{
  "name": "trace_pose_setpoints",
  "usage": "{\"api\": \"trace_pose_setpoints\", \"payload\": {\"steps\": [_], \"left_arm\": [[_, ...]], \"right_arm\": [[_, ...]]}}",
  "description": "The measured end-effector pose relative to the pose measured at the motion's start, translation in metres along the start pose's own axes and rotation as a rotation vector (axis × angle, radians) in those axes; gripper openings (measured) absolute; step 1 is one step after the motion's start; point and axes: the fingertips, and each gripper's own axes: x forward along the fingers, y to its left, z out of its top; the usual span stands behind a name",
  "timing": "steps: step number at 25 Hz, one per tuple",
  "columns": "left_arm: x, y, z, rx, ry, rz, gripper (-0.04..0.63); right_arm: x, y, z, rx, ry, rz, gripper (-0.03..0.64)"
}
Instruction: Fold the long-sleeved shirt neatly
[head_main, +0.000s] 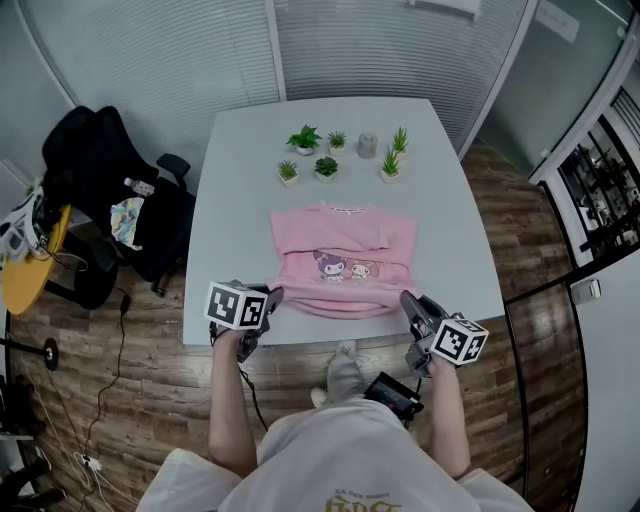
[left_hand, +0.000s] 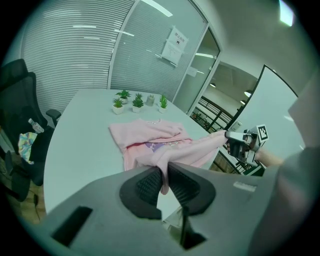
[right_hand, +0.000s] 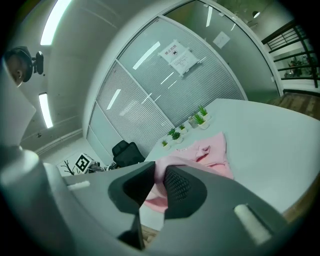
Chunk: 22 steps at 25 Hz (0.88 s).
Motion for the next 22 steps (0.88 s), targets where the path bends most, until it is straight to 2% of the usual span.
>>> {"api": "trace_pose_setpoints", "payload": {"steps": [6, 22], "left_arm": [[0.018, 0.019, 0.038, 0.023, 0.002, -0.004, 0.035], [0.057, 0.062, 0.129, 0.017, -0.008, -0.007, 0.035]], "right_arm": [[0.027, -0.014, 0.024, 0.008, -0.013, -0.005, 0.058], [0.101, -0.048, 0.095, 0.014, -0.008, 0.013, 0.057]]}}
